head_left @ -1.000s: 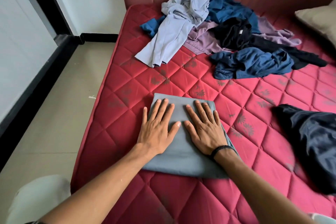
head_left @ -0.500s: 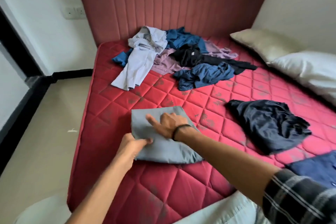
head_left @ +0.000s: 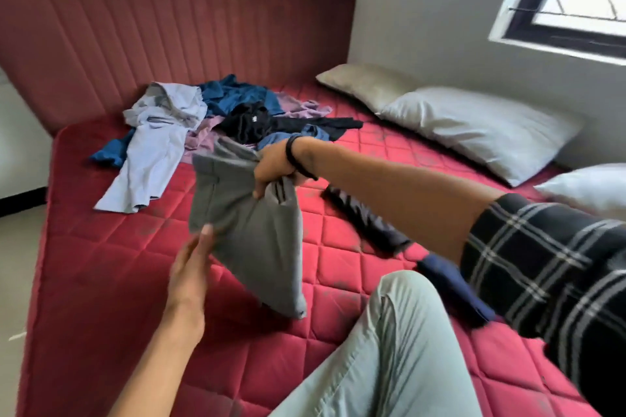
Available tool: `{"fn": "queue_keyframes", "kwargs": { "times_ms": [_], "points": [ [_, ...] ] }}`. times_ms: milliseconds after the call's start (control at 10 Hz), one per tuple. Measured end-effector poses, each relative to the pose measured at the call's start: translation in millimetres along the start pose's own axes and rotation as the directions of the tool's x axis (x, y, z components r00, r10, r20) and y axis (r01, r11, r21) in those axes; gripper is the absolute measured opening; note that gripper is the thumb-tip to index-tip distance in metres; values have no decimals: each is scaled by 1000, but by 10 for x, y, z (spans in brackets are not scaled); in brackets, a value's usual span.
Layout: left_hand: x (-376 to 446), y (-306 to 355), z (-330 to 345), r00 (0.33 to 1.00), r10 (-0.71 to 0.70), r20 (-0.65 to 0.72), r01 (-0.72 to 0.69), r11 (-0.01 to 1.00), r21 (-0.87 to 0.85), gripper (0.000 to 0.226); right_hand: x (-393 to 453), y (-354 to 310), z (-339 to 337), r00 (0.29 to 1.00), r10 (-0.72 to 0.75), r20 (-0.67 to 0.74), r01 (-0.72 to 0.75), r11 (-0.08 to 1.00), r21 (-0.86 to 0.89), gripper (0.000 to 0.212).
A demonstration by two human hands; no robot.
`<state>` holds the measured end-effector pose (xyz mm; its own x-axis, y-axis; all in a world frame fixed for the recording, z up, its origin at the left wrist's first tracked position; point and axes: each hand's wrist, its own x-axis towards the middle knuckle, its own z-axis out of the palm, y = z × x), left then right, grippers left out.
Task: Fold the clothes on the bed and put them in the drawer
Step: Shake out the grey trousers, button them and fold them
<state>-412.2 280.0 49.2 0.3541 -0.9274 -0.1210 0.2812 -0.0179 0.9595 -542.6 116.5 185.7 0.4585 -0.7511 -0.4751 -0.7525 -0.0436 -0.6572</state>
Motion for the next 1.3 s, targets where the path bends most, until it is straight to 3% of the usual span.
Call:
{"fn": "queue_keyframes", "kwargs": {
  "times_ms": [100, 200, 300, 400, 500, 600, 700, 800, 900, 1000, 1100, 1200, 1300],
  "points": [
    [106, -253, 133, 902, -432, 8, 431, 898, -92, 76, -354, 316, -364, 996, 7, -87, 15, 969, 248, 16],
    [130, -255, 608, 864, -464, 195, 441, 510, -739, 76, -993, 834, -825, 997, 68, -43, -35, 843, 537, 23],
    [86, -293, 1250, 799, -343, 493, 499, 836, -229, 54, -1513, 1295, -1062, 986, 123, -111, -25, 773, 634, 29],
    [5, -371, 2176, 742, -241, 625, 323, 946, -19, 38, -2397, 2254, -1198, 916, 253, -312, 36, 722, 691, 35],
    [-69, -493, 2670, 682, -183, 708, 65, 980, 190, 50, -2921, 2982, -1098, 852, 342, -396, 97, 641, 761, 27],
    [-374, -867, 3232, 494, -282, 822, -209, 880, 427, 47, -3565, 4056, -563, 769, 406, -495, 246, 526, 814, 40],
    [-689, -1186, 3483, 436, -269, 859, -436, 772, 462, 51, -3839, 4585, -69, 674, 521, -524, 298, 457, 838, 45],
    [-1144, -1706, 3580, 433, -285, 855, -573, 645, 505, 58, -4021, 5006, 620, 530, 667, -524, 314, 420, 852, 45],
    [-1274, -2010, 3534, 421, -351, 837, -577, 608, 545, 68, -4040, 5152, 883, 423, 760, -493, 248, 426, 870, 77],
    [-1422, -2306, 3418, 356, -278, 892, -841, 319, 436, 72, -3951, 5136, 968, 86, 838, -538, -200, 544, 815, 116],
    [-1629, -2354, 3371, 210, -104, 972, -968, 118, 222, 66, -3753, 5044, 1061, 2, 558, -830, -580, 677, 454, 96],
    [-1794, -2513, 3295, 119, -232, 966, -985, 91, 143, 78, -3260, 4959, 1437, 303, 366, -880, -699, 713, 56, 73],
    [-1750, -2650, 3274, 195, -429, 882, -965, 76, 250, 90, -3068, 5103, 1678, 413, 426, -805, -741, 671, -25, 70]
  ]
}}
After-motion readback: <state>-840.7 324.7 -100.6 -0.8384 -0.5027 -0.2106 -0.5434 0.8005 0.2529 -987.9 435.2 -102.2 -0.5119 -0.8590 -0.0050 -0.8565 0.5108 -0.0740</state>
